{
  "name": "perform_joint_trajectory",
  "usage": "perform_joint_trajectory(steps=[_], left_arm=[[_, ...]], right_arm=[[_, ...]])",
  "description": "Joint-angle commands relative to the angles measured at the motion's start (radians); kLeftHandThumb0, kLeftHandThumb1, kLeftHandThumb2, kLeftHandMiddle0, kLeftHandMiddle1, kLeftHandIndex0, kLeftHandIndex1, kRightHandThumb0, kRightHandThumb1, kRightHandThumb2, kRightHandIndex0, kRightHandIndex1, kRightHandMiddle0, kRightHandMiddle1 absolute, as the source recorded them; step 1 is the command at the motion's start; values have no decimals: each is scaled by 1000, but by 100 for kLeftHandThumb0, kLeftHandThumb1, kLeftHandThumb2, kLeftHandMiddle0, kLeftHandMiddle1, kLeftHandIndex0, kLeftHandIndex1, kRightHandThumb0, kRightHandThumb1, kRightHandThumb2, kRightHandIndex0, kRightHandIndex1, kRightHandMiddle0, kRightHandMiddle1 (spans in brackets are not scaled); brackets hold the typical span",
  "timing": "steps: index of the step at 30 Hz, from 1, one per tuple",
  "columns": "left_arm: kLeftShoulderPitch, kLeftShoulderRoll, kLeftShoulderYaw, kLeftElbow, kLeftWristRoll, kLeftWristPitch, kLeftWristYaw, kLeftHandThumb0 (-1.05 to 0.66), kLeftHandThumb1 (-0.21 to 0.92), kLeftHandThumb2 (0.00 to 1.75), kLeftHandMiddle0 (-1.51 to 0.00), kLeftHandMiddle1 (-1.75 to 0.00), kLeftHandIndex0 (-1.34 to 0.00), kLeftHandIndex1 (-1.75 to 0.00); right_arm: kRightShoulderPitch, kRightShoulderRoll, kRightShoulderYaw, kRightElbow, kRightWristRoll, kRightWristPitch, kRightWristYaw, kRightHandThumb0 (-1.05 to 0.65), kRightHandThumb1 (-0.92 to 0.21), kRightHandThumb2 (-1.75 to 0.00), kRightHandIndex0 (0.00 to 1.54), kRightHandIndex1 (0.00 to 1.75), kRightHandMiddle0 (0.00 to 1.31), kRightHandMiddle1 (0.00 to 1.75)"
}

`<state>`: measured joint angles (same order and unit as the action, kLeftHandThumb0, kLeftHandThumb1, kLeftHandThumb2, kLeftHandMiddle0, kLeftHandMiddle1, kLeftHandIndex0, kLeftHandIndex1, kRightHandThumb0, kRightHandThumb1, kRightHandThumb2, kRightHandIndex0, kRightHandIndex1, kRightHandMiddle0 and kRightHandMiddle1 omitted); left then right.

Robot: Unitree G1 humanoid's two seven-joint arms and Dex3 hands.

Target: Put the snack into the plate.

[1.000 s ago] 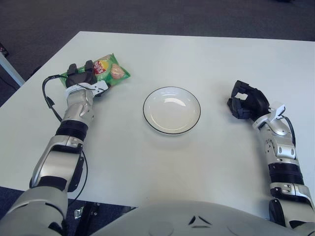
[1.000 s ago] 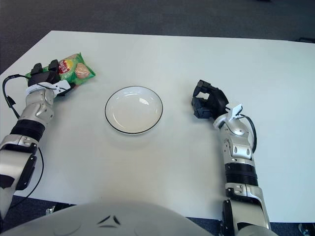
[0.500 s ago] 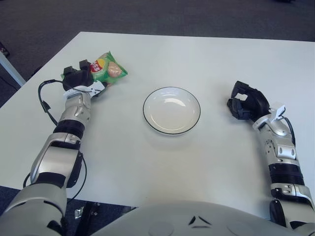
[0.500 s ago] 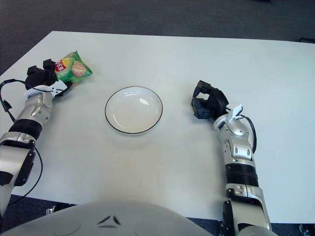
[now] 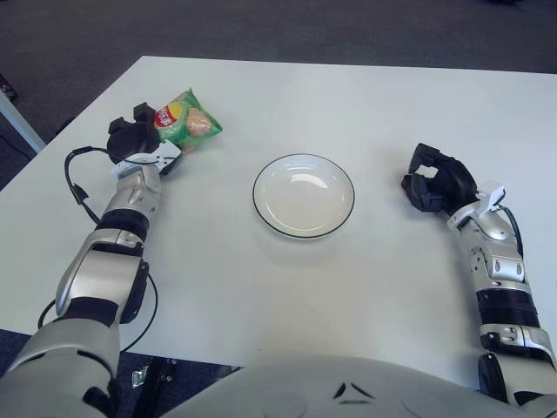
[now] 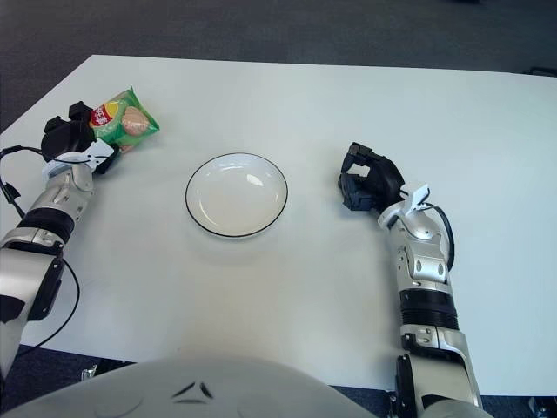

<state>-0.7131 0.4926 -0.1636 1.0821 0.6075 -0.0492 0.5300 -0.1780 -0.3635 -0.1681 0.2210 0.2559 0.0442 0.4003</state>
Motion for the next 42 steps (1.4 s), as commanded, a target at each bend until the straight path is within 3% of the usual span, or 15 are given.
perform_joint_trajectory(steps=[1,5,17,21,31,42], left_arm=[[49,-27,-24,55,-16,5,-34,0,-2,161,-94,-146,-67,-175],[43,-30,-32,-49,-14,16,-3,0,-3,162,-94,-148,-67,-175],[123,-7,-43,-445,54,75,63,0,-9,172,-93,-160,-72,-175],[133,-8,-39,-499,62,93,47,0,-10,174,-94,-161,-73,-175],[92,9,-48,-675,108,47,17,0,-9,174,-94,-163,-70,-175],[92,-20,-34,-912,161,100,-58,0,-7,171,-93,-163,-68,-175]], right_arm=[[62,9,35,70,-27,73,13,-48,-31,-132,130,175,62,175],[61,8,34,74,-29,71,11,-48,-31,-132,130,175,62,175],[57,5,39,80,-34,79,1,-48,-32,-132,130,175,62,175],[56,6,39,80,-33,80,-2,-48,-32,-131,130,175,61,175],[53,2,45,87,-37,77,0,-48,-32,-131,130,175,61,175],[51,4,46,88,-35,81,-5,-48,-32,-131,129,175,61,175]])
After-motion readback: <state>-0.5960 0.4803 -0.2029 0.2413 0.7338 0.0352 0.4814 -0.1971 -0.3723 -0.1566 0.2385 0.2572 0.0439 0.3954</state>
